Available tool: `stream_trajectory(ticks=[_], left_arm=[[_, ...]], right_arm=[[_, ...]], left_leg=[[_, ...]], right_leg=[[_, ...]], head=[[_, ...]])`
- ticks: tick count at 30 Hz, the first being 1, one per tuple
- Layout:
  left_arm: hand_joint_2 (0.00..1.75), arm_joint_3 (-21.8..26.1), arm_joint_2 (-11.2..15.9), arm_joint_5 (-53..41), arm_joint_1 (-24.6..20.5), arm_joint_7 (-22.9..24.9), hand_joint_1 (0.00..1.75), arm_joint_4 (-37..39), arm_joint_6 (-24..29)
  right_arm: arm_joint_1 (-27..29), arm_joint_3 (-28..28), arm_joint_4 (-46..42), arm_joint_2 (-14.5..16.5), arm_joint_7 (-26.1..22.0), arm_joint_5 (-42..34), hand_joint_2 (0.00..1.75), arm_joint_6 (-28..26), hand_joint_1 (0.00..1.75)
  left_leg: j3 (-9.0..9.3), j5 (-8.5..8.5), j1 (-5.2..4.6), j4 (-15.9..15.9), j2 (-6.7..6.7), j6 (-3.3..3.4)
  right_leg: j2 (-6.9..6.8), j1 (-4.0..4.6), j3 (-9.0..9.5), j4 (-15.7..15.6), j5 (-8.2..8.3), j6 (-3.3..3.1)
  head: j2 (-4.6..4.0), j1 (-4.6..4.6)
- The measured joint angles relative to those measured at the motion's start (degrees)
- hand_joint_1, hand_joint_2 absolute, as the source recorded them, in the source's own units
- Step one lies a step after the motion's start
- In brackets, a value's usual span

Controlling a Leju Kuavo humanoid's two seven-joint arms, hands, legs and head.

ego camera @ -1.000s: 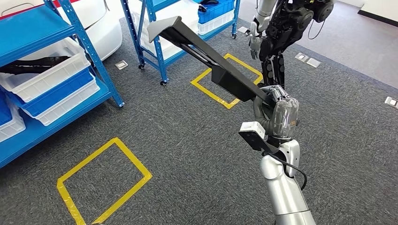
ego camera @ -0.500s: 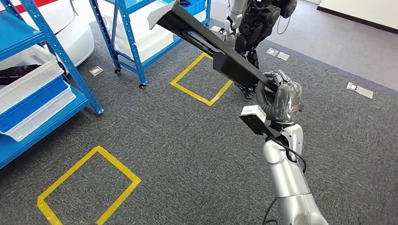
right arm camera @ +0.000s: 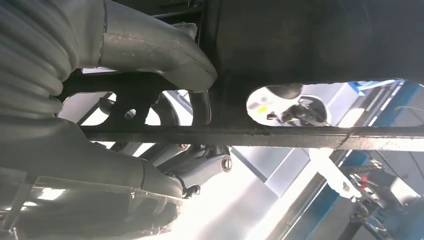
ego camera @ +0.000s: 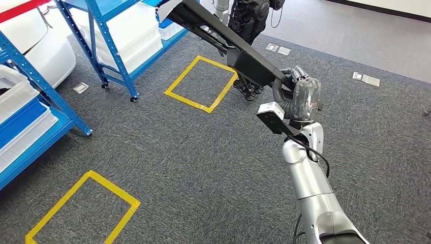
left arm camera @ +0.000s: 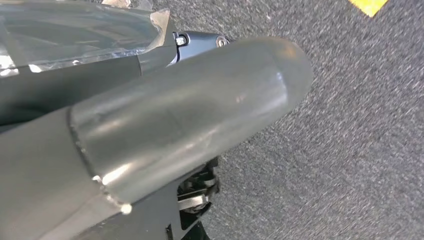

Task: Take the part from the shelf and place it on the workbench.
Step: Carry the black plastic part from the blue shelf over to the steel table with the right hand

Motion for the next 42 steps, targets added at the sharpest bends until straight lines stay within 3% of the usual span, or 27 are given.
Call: stream_trajectory(ticks=[3,5,7,8,9,11,13,14,15,17,18,20,22,24,25,27,28,29,30,31,32,34,36,38,40,42], left_arm=[[0.0,0.1,0.2,0.0,0.0,0.1,0.0,0.0,0.0],[0.0,0.1,0.3,0.0,0.1,0.2,0.0,0.0,0.0],[0.0,0.2,0.3,0.0,0.1,0.3,0.0,0.0,0.1],[0.0,0.3,0.3,0.0,0.1,0.3,0.0,0.0,0.1],[0.0,0.3,0.3,0.1,0.2,0.3,0.0,0.0,0.2],[0.0,0.6,0.1,0.3,0.5,0.0,0.0,0.0,0.9],[0.0,1.1,-0.1,0.6,1.1,-0.8,0.0,0.0,1.7],[0.0,1.2,-0.2,0.6,1.5,-1.4,0.0,0.1,1.7],[0.0,1.3,-0.3,0.6,1.9,-2.1,0.0,0.1,1.4],[0.0,1.3,-0.3,0.6,2.6,-3.3,0.0,0.2,0.5],[0.0,1.4,-0.2,0.5,2.8,-3.7,0.0,0.3,0.2],[0.0,1.4,0.0,0.5,3.2,-4.1,0.0,0.4,-0.1],[0.0,1.5,0.2,0.6,3.5,-4.3,0.0,0.5,-0.1],[0.0,1.7,0.2,0.7,3.7,-4.4,0.0,0.6,0.1],[0.0,1.8,0.2,0.8,3.8,-4.4,0.0,0.6,0.3],[0.0,2.1,0.1,1.1,3.9,-3.5,0.0,0.7,0.9],[0.0,2.3,0.0,1.2,3.9,-2.7,0.0,0.8,1.5],[0.0,2.4,0.0,1.2,3.8,-2.0,0.0,0.8,2.1],[0.0,2.6,-0.2,1.3,3.7,-1.5,0.0,0.8,2.7],[0.0,2.7,-0.3,1.3,3.6,-1.4,0.0,0.8,3.2],[0.0,2.7,-0.4,1.3,3.5,-1.4,0.0,0.8,3.6],[0.0,2.8,-0.5,1.3,3.4,-1.5,0.0,0.8,3.9],[0.0,2.8,-0.6,1.3,3.4,-1.5,0.0,0.8,4.0],[0.0,2.8,-0.8,1.3,3.3,-1.8,0.0,0.8,3.7],[0.0,2.8,-0.9,1.2,3.3,-2.5,0.0,0.8,3.0],[0.0,2.9,-0.7,1.1,3.6,-3.4,0.0,0.8,2.0]], right_arm=[[0.1,0.3,0.1,-0.1,0.0,0.0,1.75,-0.1,1.75],[0.4,0.5,0.0,-0.3,0.0,0.0,1.75,-0.6,1.75],[1.1,0.6,-0.4,-0.7,0.1,0.0,1.75,-1.1,1.75],[1.6,0.7,-0.7,-0.9,0.1,0.0,1.75,-1.3,1.75],[2.1,0.7,-1.1,-1.1,0.1,-0.1,1.75,-1.5,1.75],[2.9,0.8,-1.8,-1.4,0.1,-0.3,1.75,-2.0,1.75],[3.9,0.9,-2.2,-1.6,0.1,-0.6,1.75,-2.3,1.75],[4.5,0.9,-2.3,-1.6,0.0,-0.8,1.75,-2.3,1.75],[5.0,0.9,-2.4,-1.6,-0.1,-0.9,1.75,-2.4,1.75],[5.7,1.0,-3.0,-1.6,-0.2,-0.9,1.75,-2.5,1.75],[5.8,1.0,-3.4,-1.6,-0.3,-0.9,1.75,-2.5,1.75],[6.1,1.1,-4.1,-1.5,-0.3,-0.9,1.75,-2.6,1.75],[6.6,1.2,-4.8,-1.4,-0.2,-0.8,1.75,-2.7,1.75],[7.0,1.3,-5.4,-1.2,-0.1,-0.6,1.75,-2.7,1.75],[7.1,1.3,-5.7,-1.0,0.0,-0.5,1.75,-2.7,1.75],[7.2,1.3,-6.0,-0.8,0.0,-0.6,1.75,-2.7,1.75],[7.2,1.3,-5.9,-0.7,0.0,-0.8,1.75,-2.6,1.75],[7.3,1.4,-5.9,-0.6,-0.1,-1.0,1.75,-2.6,1.75],[7.4,1.4,-5.8,-0.5,-0.2,-1.3,1.75,-2.6,1.75],[7.5,1.4,-5.8,-0.5,-0.3,-1.5,1.75,-2.6,1.75],[7.7,1.4,-5.8,-0.4,-0.5,-1.7,1.75,-2.6,1.75],[7.8,1.4,-5.8,-0.2,-0.6,-1.8,1.75,-2.6,1.75],[8.1,1.3,-5.8,0.0,-0.7,-1.8,1.75,-2.6,1.75],[8.5,1.4,-5.8,0.2,-0.7,-1.7,1.75,-2.6,1.75],[8.8,1.4,-5.9,0.4,-0.8,-1.6,1.75,-2.6,1.75],[8.9,1.4,-6.1,0.6,-0.8,-1.4,1.75,-2.6,1.75]], left_leg=[[5.11,5.57,-0.24,-10.9,-2.44,1.46],[6.85,6.41,-0.55,-14.5,-3.52,1.85],[7.07,6.6,-0.67,-15.1,-2.7,1.91],[7.22,6.86,-0.58,-15.4,-2.27,2.05],[7.36,7.14,-0.45,-15.9,-1.78,2.22],[7.49,7.42,-0.39,-16.3,-0.71,2.43],[7.36,7.4,-0.44,-16.3,0.53,2.46],[7.31,7.36,-0.44,-16.2,1.14,2.42],[7.28,7.3,-0.43,-16.2,1.73,2.34],[7.27,7.07,-0.44,-15.9,2.83,1.99],[7.22,6.85,-0.58,-15.7,3.3,1.67],[7.2,6.45,-0.84,-15.4,4.12,1.03],[7.29,6.24,-0.79,-15.3,4.79,0.49],[6.89,5.03,-0.44,-14.0,3.68,-0.16],[6.04,3.53,-0.29,-11.9,2.57,-0.45],[2.85,-0.47,-0.15,-4.7,0.68,-0.75],[1.14,-1.9,-0.15,-1.2,0.37,-0.76],[0.07,-2.29,-0.16,0.9,0.21,-0.66],[0.02,-1.55,-0.16,0.9,0.06,-0.44],[1.13,0.19,-0.18,-1.4,-0.21,-0.15],[3.05,2.42,-0.21,-5.3,-0.93,0.24],[6.57,5.12,-0.28,-12.3,-2.9,0.82],[7.69,5.39,-0.56,-14.6,-3.53,1.01],[7.89,5.77,-0.67,-15.2,-2.38,1.37],[8.22,6.28,-0.47,-16.0,-1.18,2.02],[8.28,6.47,-0.45,-16.3,0.05,2.35]], right_leg=[[1.62,0.25,0.07,0.0,0.07,0.01],[2.44,0.13,-0.22,0.1,0.24,0.31],[3.04,-0.08,-0.6,0.0,0.48,0.8],[2.48,-0.07,-0.95,0.4,0.3,0.93],[1.5,-0.02,-1.67,1.6,-0.35,0.96],[-0.87,0.02,-4.78,7.7,-3.22,0.79],[-1.62,-0.15,-8.36,15.3,-6.04,0.98],[-1.76,-0.27,-9.0,16.8,-6.4,1.34],[-1.98,-0.4,-8.5,16.0,-5.94,1.85],[-3.46,-0.63,-4.18,8.2,-3.37,2.87],[-4.47,-0.54,-1.86,4.3,-2.26,3.02],[-5.43,-0.34,0.46,0.2,-1.28,2.4],[-4.38,-0.23,0.31,0.1,-1.13,1.4],[-3.43,-0.38,0.24,0.1,-0.94,0.76],[-2.99,-0.51,0.24,0.1,-0.84,0.5],[-2.07,-0.43,0.2,0.1,-0.77,0.15],[-1.53,-0.31,0.17,0.1,-0.76,0.03],[-0.94,-0.18,0.16,0.1,-0.74,-0.03],[-0.33,-0.08,0.19,0.1,-0.73,-0.04],[0.28,-0.01,0.27,0.2,-0.73,-0.04],[0.89,0.02,0.37,0.2,-0.73,-0.03],[1.96,0.1,0.33,0.2,-0.66,0.12],[2.91,-0.04,0.03,0.2,-0.43,0.52],[3.45,-0.25,-0.33,0.2,-0.27,1.0],[1.64,-0.1,-1.8,2.8,-1.66,1.0],[-0.85,-0.04,-5.25,9.9,-4.83,0.74]], head=[[0.0,0.03],[0.0,0.03],[0.0,0.01],[0.0,0.04],[0.0,0.13],[0.0,0.31],[0.0,0.39],[0.0,0.39],[0.0,0.4],[0.0,0.41],[0.0,0.4],[0.0,0.34],[0.0,0.29],[0.0,0.25],[0.0,0.2],[0.0,0.13],[0.0,0.11],[0.0,0.11],[0.0,0.1],[0.0,0.1],[0.0,0.1],[0.0,0.12],[0.0,0.12],[0.0,0.12],[0.0,0.22],[0.0,0.36]])
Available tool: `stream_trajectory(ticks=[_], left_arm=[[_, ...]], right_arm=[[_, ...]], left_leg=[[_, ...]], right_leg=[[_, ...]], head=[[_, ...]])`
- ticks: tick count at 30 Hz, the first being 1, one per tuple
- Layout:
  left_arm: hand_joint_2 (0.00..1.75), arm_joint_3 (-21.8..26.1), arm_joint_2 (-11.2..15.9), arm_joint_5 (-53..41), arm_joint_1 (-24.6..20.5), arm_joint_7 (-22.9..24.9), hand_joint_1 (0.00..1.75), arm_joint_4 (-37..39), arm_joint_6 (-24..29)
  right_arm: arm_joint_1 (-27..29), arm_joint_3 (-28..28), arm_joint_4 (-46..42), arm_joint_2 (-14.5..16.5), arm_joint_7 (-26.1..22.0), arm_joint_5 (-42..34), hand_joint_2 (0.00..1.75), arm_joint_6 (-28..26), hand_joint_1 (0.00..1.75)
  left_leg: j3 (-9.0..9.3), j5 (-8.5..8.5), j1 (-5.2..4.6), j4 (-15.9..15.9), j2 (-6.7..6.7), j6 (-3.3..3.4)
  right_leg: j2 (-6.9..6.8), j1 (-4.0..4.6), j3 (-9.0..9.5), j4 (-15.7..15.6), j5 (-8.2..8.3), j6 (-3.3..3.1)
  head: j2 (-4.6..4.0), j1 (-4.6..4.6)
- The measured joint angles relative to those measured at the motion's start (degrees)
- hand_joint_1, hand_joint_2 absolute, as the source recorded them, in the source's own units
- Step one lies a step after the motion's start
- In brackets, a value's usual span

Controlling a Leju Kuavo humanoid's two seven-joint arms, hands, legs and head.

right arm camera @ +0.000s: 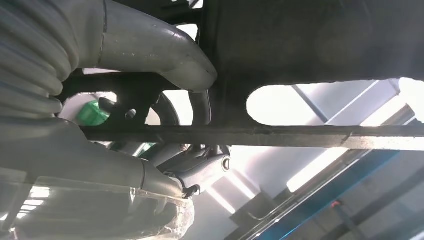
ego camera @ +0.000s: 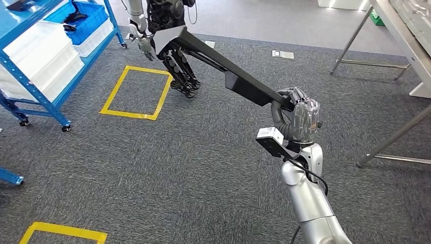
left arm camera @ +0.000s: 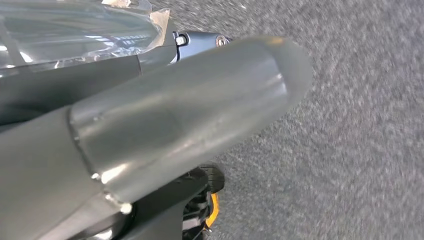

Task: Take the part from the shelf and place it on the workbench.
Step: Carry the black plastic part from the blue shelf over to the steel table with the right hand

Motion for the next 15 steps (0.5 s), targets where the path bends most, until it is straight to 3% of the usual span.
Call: stream_trajectory(ticks=[2,3,4,6,8,11,13,15], left_arm=[[0.0,0.0,0.2,0.0,0.4,-0.7,0.0,0.0,-0.7],[0.0,0.0,0.2,-0.1,0.5,-0.8,0.0,0.1,-1.0],[0.0,0.0,0.3,-0.1,0.5,-0.9,0.0,0.1,-1.1],[0.0,0.0,0.3,-0.1,0.6,-1.0,0.0,0.1,-1.2],[0.0,0.0,0.4,-0.1,0.6,-1.1,0.0,0.1,-1.3],[0.0,0.0,0.6,-0.2,0.6,-1.2,0.0,0.1,-1.3],[0.0,0.0,0.6,-0.2,0.6,-1.2,0.0,0.1,-1.3],[0.0,0.0,0.6,-0.3,0.6,-1.2,0.0,0.1,-1.3]], right_arm=[[0.4,0.0,0.0,0.2,0.0,0.2,1.75,0.0,1.75],[0.7,0.0,-0.1,0.3,0.0,0.2,1.75,0.0,1.75],[0.9,0.0,-0.2,0.3,0.0,0.2,1.75,0.0,1.75],[1.1,0.0,-0.5,0.3,0.0,0.2,1.75,0.0,1.75],[1.2,0.0,-1.0,0.3,0.0,0.3,1.75,0.0,1.75],[1.6,-0.1,-1.4,0.4,0.0,0.3,1.75,0.0,1.75],[1.7,-0.2,-1.7,0.4,0.0,0.4,1.75,0.0,1.75],[1.7,-0.2,-1.9,0.5,0.0,0.4,1.75,0.0,1.75]], left_leg=[[-0.13,-0.03,-0.06,0.0,1.27,0.01],[-0.17,-0.06,-0.07,0.1,1.87,-0.02],[-0.16,-0.11,-0.05,0.1,2.41,-0.11],[-0.07,-0.38,-0.12,0.3,3.38,-0.5],[-0.04,-0.75,-0.41,0.6,4.24,-1.14],[-0.01,-1.05,-0.36,0.9,5.14,-1.94],[-0.74,-2.72,0.02,2.8,3.38,-2.59],[-3.62,-6.53,0.23,9.3,0.8,-3.02]], right_leg=[[-0.8,-0.18,-3.17,6.6,-2.2,0.31],[-1.01,-0.29,-3.34,7.2,-2.14,0.74],[-1.29,-0.41,-2.22,5.2,-1.19,1.28],[-3.11,-0.55,2.44,-3.4,1.6,2.08],[-4.44,-0.37,5.58,-9.1,3.15,1.69],[-3.19,-0.19,5.76,-9.7,3.53,0.5],[-2.16,-0.39,5.67,-9.8,3.8,-0.16],[-1.2,-0.44,5.59,-9.9,3.98,-0.68]], head=[[0.0,0.03],[0.0,0.03],[0.0,0.03],[0.0,0.04],[0.0,0.01],[0.0,-0.05],[0.0,-0.12],[0.0,-0.21]])
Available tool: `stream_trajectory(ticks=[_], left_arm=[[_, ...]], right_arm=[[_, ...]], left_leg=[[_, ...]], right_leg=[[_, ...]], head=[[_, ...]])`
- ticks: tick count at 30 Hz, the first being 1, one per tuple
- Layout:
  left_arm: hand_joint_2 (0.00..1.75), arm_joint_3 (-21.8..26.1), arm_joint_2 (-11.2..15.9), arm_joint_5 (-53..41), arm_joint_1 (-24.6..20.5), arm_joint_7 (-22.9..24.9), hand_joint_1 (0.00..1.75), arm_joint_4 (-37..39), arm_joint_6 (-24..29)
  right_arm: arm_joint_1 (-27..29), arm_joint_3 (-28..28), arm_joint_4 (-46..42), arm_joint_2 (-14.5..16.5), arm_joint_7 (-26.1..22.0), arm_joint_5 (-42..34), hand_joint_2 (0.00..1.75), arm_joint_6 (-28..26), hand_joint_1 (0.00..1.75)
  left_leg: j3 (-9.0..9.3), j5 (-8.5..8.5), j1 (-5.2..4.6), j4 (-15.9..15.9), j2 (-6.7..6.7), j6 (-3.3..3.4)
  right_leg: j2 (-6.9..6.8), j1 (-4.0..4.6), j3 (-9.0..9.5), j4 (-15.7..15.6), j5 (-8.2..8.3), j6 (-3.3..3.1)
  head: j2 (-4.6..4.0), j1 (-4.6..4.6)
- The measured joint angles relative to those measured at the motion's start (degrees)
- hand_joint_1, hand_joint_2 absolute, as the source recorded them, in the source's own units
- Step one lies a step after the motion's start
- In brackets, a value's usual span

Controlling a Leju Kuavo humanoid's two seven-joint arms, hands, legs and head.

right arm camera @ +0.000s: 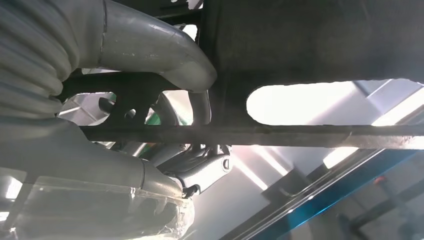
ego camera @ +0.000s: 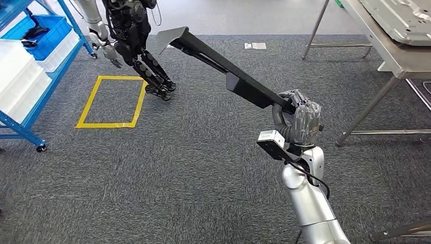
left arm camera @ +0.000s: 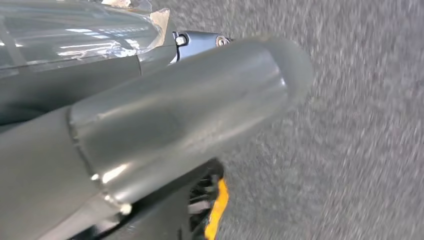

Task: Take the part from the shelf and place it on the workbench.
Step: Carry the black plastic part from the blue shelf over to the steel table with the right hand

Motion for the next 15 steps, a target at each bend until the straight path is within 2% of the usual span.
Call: stream_trajectory(ticks=[1,2,3,4,5,7,8,9,11,12,13,14,15], left_arm=[[0.0,0.0,0.0,-0.1,0.1,0.0,0.0,0.0,0.0],[0.0,0.0,0.0,-0.1,0.1,0.0,0.0,0.1,0.0],[0.0,0.0,0.0,-0.2,0.1,0.0,0.0,0.1,0.0],[0.0,0.0,0.0,-0.2,0.2,0.0,0.0,0.1,0.0],[0.0,0.0,0.1,-0.2,0.2,0.0,0.0,0.1,0.0],[0.0,0.0,0.2,-0.3,0.2,0.0,0.0,0.1,-0.1],[0.0,0.0,0.3,-0.3,0.2,0.0,0.0,0.1,-0.2],[0.0,0.0,0.4,-0.3,0.2,0.0,0.0,0.1,-0.2],[0.0,0.0,0.4,-0.4,0.1,0.0,0.0,0.1,-0.3],[0.0,0.0,0.4,-0.4,0.1,0.1,0.0,0.1,-0.1],[0.0,0.0,0.4,-0.4,0.0,0.2,0.0,0.1,0.2],[0.0,0.0,0.3,-0.4,-0.1,0.6,0.0,0.1,0.7],[0.0,0.0,0.3,-0.3,-0.2,1.2,0.0,0.1,1.4]], right_arm=[[0.1,0.0,0.0,0.1,0.0,0.0,1.75,0.0,1.75],[0.2,0.0,0.0,0.1,0.0,0.0,1.75,0.0,1.75],[0.3,0.0,0.0,0.2,0.0,0.0,1.75,0.0,1.75],[0.3,0.0,0.0,0.2,0.0,0.0,1.75,0.0,1.75],[0.4,0.0,-0.1,0.2,0.0,0.0,1.75,0.0,1.75],[0.4,0.0,-0.2,0.2,0.1,0.0,1.75,0.0,1.75],[0.4,0.0,-0.3,0.2,0.1,0.0,1.75,0.0,1.75],[0.4,0.0,-0.4,0.2,0.2,0.0,1.75,0.0,1.75],[0.6,-0.1,-0.4,0.2,0.3,0.0,1.75,0.0,1.75],[0.7,-0.2,-0.4,0.2,0.3,0.0,1.75,0.0,1.75],[0.6,-0.3,-0.4,0.2,0.3,0.0,1.75,0.0,1.75],[0.5,-0.3,-0.4,0.2,0.3,0.0,1.75,0.0,1.75],[0.4,-0.3,-0.3,0.2,0.3,-0.1,1.75,0.0,1.75]], left_leg=[[-1.99,-1.84,0.02,4.1,-0.55,-0.06],[-3.69,-2.93,0.02,7.4,-0.74,-0.03],[-4.56,-2.94,0.01,8.9,-0.81,0.11],[-4.22,-1.77,0.0,8.0,-0.94,0.35],[-2.79,0.18,-0.02,5.0,-1.33,0.66],[1.33,3.94,-0.06,-3.2,-3.47,1.36],[2.76,4.86,-0.13,-6.1,-4.32,1.58],[3.48,5.16,-0.25,-7.6,-4.79,1.72],[3.65,5.3,-0.47,-8.2,-3.87,2.02],[3.76,5.61,-0.44,-8.6,-3.27,2.27],[3.87,5.94,-0.38,-9.0,-2.65,2.58],[3.94,6.24,-0.29,-9.4,-2.0,2.85],[3.91,6.37,-0.33,-9.5,-1.35,3.0]], right_leg=[[0.49,0.1,-0.07,0.0,0.07,-0.19],[1.05,0.22,-0.14,0.0,0.12,-0.29],[1.65,0.33,-0.19,0.0,0.16,-0.35],[2.24,0.41,-0.18,0.0,0.22,-0.42],[2.86,0.46,-0.13,0.0,0.26,-0.45],[3.97,0.57,-0.1,0.1,0.37,-0.42],[4.48,0.6,-0.21,0.1,0.47,-0.28],[4.97,0.57,-0.39,0.1,0.61,-0.05],[5.9,0.42,-0.8,0.0,0.98,0.57],[5.5,0.38,-1.16,0.2,0.93,0.75],[4.45,0.43,-1.79,1.1,0.41,0.8],[3.08,0.49,-2.89,3.2,-0.67,0.71],[1.6,0.46,-4.57,6.6,-2.32,0.56]], head=[[0.0,-0.02],[0.0,-0.03],[0.0,-0.03],[0.0,-0.03],[0.0,-0.04],[0.0,-0.03],[0.0,-0.03],[0.0,-0.03],[0.0,-0.03],[0.0,-0.02],[0.0,0.02],[0.0,0.07],[0.0,0.11]])
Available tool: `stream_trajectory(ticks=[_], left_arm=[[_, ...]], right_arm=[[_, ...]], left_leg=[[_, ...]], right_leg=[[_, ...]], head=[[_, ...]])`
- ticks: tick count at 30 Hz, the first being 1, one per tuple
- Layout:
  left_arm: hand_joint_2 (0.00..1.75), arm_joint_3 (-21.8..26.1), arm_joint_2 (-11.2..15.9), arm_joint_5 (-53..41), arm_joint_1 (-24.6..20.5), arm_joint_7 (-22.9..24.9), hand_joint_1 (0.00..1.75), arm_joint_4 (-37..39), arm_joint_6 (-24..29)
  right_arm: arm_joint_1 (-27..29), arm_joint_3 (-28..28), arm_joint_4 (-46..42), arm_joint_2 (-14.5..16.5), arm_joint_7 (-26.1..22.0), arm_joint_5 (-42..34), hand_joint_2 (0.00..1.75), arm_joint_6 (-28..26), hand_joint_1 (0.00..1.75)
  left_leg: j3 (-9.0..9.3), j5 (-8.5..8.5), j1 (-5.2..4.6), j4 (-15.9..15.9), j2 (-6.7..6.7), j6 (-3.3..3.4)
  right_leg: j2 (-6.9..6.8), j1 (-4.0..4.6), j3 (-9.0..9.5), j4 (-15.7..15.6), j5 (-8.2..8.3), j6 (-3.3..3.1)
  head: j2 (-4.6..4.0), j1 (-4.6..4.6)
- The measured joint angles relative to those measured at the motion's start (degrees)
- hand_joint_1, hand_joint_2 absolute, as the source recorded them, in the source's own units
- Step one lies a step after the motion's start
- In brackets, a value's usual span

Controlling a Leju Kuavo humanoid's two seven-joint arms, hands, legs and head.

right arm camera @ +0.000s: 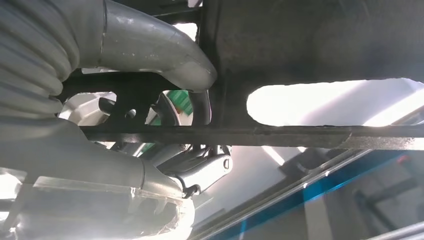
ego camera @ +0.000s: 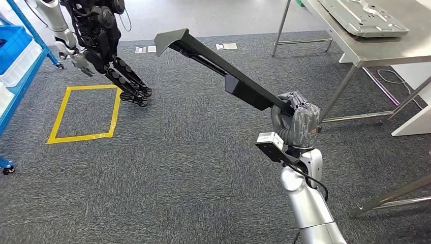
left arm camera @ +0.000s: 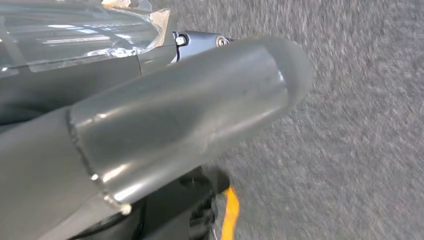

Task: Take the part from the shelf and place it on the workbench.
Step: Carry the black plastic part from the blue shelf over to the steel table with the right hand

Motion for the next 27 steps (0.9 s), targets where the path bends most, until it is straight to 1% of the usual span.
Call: stream_trajectory(ticks=[1,2,3,4,5,6,7,8,9,10,11,12,13,14,15,16,17,18,19,20,21,22,23,24,25,26,27], left_arm=[[0.0,0.0,-0.1,0.0,-0.1,0.6,0.0,0.0,0.5],[0.0,0.0,-0.2,0.0,-0.2,1.1,0.0,0.0,1.0],[0.0,0.0,-0.3,0.0,-0.3,1.4,0.0,0.0,1.1],[0.0,0.0,-0.5,0.0,-0.4,1.6,0.0,0.0,1.3],[0.0,0.0,-0.6,0.0,-0.5,1.7,0.0,0.0,1.3],[0.0,0.0,-0.7,0.0,-0.7,1.8,0.0,0.0,1.4],[0.0,0.0,-0.8,0.0,-0.8,1.9,0.0,0.0,1.4],[0.0,0.0,-0.8,0.0,-1.0,1.9,0.0,0.0,1.4],[0.0,0.0,-0.8,0.0,-1.0,1.9,0.0,0.0,1.4],[0.0,0.0,-0.8,0.0,-1.1,1.9,0.0,0.0,1.5],[0.0,0.0,-0.9,0.0,-1.1,1.9,0.0,0.0,1.5],[0.0,0.0,-0.9,0.0,-1.2,1.9,0.0,0.0,1.5],[0.0,0.0,-0.9,0.0,-1.2,1.9,0.0,0.0,1.6],[0.0,0.0,-0.9,0.0,-1.3,1.9,0.0,0.0,1.6],[0.0,0.0,-1.0,0.0,-1.3,1.9,0.0,0.0,1.6],[0.0,0.0,-1.0,0.0,-1.2,1.9,0.0,0.0,1.6],[0.0,0.0,-1.0,0.0,-1.1,1.9,0.0,0.0,1.6],[0.0,0.0,-1.0,0.0,-1.1,1.9,0.0,0.0,1.6],[0.0,0.0,-1.0,0.0,-1.0,1.9,0.0,0.0,1.6],[0.0,0.0,-1.0,0.0,-1.0,1.9,0.0,0.0,1.7],[0.0,0.0,-1.0,0.0,-1.0,1.9,0.0,0.0,1.7],[0.0,0.1,-1.0,0.0,-1.0,1.9,0.0,0.0,1.7],[0.0,0.1,-0.9,0.0,-1.0,1.9,0.0,0.0,1.7],[0.0,0.2,-0.9,0.0,-1.1,1.8,0.0,0.0,1.7],[0.0,0.3,-0.8,0.1,-1.0,1.7,0.0,0.0,1.5],[0.0,0.4,-0.8,0.1,-1.0,1.4,0.0,0.0,1.1],[0.0,0.5,-0.7,0.1,-1.0,0.9,0.0,0.0,0.5]], right_arm=[[-0.1,0.0,0.2,0.0,0.0,-0.1,1.75,0.0,1.75],[-0.1,0.0,0.4,0.0,-0.1,-0.2,1.75,0.0,1.75],[-0.1,0.0,0.6,0.0,-0.2,-0.3,1.75,0.0,1.75],[-0.1,0.0,0.9,0.0,-0.3,-0.4,1.75,0.0,1.75],[-0.1,0.0,1.0,0.0,-0.3,-0.4,1.75,0.0,1.75],[-0.2,0.0,1.1,0.0,-0.4,-0.5,1.75,0.0,1.75],[-0.3,0.0,1.2,0.0,-0.5,-0.5,1.75,0.0,1.75],[-0.3,0.0,1.3,0.0,-0.5,-0.5,1.75,0.0,1.75],[-0.4,0.0,1.4,0.1,-0.5,-0.5,1.75,0.0,1.75],[-0.5,-0.1,1.4,0.1,-0.5,-0.5,1.75,0.0,1.75],[-0.5,-0.1,1.5,0.1,-0.5,-0.5,1.75,0.0,1.75],[-0.5,-0.1,1.5,0.1,-0.5,-0.5,1.75,0.0,1.75],[-0.6,-0.2,1.5,0.1,-0.6,-0.5,1.75,0.0,1.75],[-0.8,-0.2,1.5,0.1,-0.6,-0.5,1.75,0.0,1.75],[-0.9,-0.2,1.5,0.2,-0.7,-0.5,1.75,0.0,1.75],[-1.1,-0.2,1.5,0.3,-0.7,-0.5,1.75,0.0,1.75],[-1.1,-0.2,1.6,0.4,-0.7,-0.5,1.75,0.0,1.75],[-1.1,-0.2,1.6,0.5,-0.7,-0.5,1.75,0.0,1.75],[-1.1,-0.2,1.7,0.6,-0.7,-0.5,1.75,0.0,1.75],[-1.2,-0.2,1.7,0.6,-0.7,-0.5,1.75,0.0,1.75],[-1.2,-0.2,1.7,0.6,-0.7,-0.5,1.75,0.0,1.75],[-1.3,-0.2,1.7,0.7,-0.7,-0.5,1.75,0.0,1.75],[-1.4,-0.2,1.7,0.7,-0.7,-0.5,1.75,0.0,1.75],[-1.6,-0.2,1.8,0.8,-0.7,-0.5,1.75,0.0,1.75],[-1.7,-0.2,1.8,0.8,-0.7,-0.5,1.75,0.0,1.75],[-1.8,-0.2,1.9,0.9,-0.7,-0.5,1.75,0.0,1.75],[-1.8,-0.2,1.9,0.9,-0.7,-0.5,1.75,0.0,1.75]], left_leg=[[-0.12,0.04,-0.06,0.0,0.67,0.11],[-0.24,0.05,-0.09,0.0,1.38,0.13],[-0.33,0.05,-0.11,0.0,2.07,0.12],[-0.37,0.03,-0.1,0.1,2.72,0.09],[-0.37,-0.03,-0.06,0.1,3.33,-0.01],[-0.36,-0.16,-0.04,0.3,3.85,-0.21],[-0.4,-0.38,-0.15,0.6,4.34,-0.52],[-0.44,-0.6,-0.27,0.8,4.78,-0.87],[-0.48,-0.75,-0.41,1.1,5.17,-1.21],[-0.52,-0.81,-0.48,1.2,5.58,-1.5],[-0.5,-0.82,-0.38,1.2,6.02,-1.74],[-0.53,-1.01,-0.17,1.4,5.93,-2.05],[-0.79,-1.7,0.06,2.2,5.15,-2.36],[-1.57,-3.08,0.25,4.1,3.92,-2.66],[-2.96,-4.97,0.41,7.2,2.45,-2.92],[-4.83,-7.03,0.47,11.3,1.36,-3.05],[-6.78,-8.65,0.49,15.3,0.85,-3.11],[-8.15,-9.31,0.5,17.9,0.66,-3.07],[-8.49,-8.75,0.5,18.3,0.53,-2.9],[-7.67,-7.16,0.5,16.4,0.32,-2.65],[-5.82,-4.93,0.5,12.5,-0.24,-2.32],[-3.67,-3.14,0.49,8.3,-1.3,-1.99],[-1.97,-1.95,0.46,4.8,-2.16,-1.78],[-0.91,-1.42,0.37,2.7,-2.78,-1.64],[-0.59,-1.48,0.24,1.9,-2.95,-1.56],[-0.59,-1.35,0.08,1.8,-2.45,-1.46],[-0.55,-1.08,0.07,1.5,-1.91,-1.21]], right_leg=[[-0.81,-0.08,-1.93,4.1,-1.77,-0.02],[-1.11,-0.22,-3.67,7.9,-3.13,0.16],[-1.26,-0.38,-4.66,10.3,-3.81,0.53],[-1.46,-0.55,-4.27,9.9,-3.47,1.09],[-1.85,-0.72,-2.61,7.1,-2.36,1.73],[-2.8,-0.87,-0.07,2.7,-0.89,2.32],[-4.0,-0.88,2.39,-1.5,0.32,2.6],[-4.76,-0.82,4.06,-4.4,1.12,2.49],[-5.23,-0.7,4.86,-5.9,1.48,2.17],[-4.97,-0.51,4.86,-6.1,1.5,1.72],[-4.26,-0.44,4.67,-6.2,1.67,1.32],[-3.75,-0.5,4.6,-6.2,1.82,1.01],[-3.22,-0.6,4.57,-6.3,1.96,0.7],[-2.73,-0.74,4.57,-6.4,2.1,0.34],[-2.25,-0.81,4.54,-6.4,2.2,0.08],[-1.76,-0.73,4.46,-6.4,2.26,-0.14],[-1.21,-0.59,4.37,-6.4,2.3,-0.29],[-0.63,-0.46,4.31,-6.4,2.37,-0.39],[0.0,-0.34,4.28,-6.4,2.42,-0.46],[0.63,-0.26,4.3,-6.4,2.46,-0.5],[1.24,-0.21,4.36,-6.4,2.51,-0.51],[1.79,-0.17,4.39,-6.4,2.56,-0.42],[2.31,-0.1,4.34,-6.3,2.64,-0.29],[2.75,-0.1,4.2,-6.3,2.76,-0.09],[3.18,-0.15,4.02,-6.3,2.92,0.17],[3.64,-0.25,3.84,-6.4,3.11,0.48],[4.01,-0.29,3.65,-6.5,3.29,0.81]], head=[[0.0,0.04],[0.0,0.05],[0.0,0.05],[0.0,0.06],[0.0,0.05],[0.0,0.06],[0.0,0.07],[0.0,0.04],[0.0,0.02],[0.0,-0.01],[0.0,-0.03],[0.0,-0.04],[0.0,-0.06],[0.0,-0.14],[0.0,-0.2],[0.0,-0.26],[0.0,-0.3],[0.0,-0.31],[0.0,-0.31],[0.0,-0.31],[0.0,-0.32],[0.0,-0.31],[0.0,-0.3],[0.0,-0.3],[0.0,-0.3],[0.0,-0.31],[0.0,-0.31]])
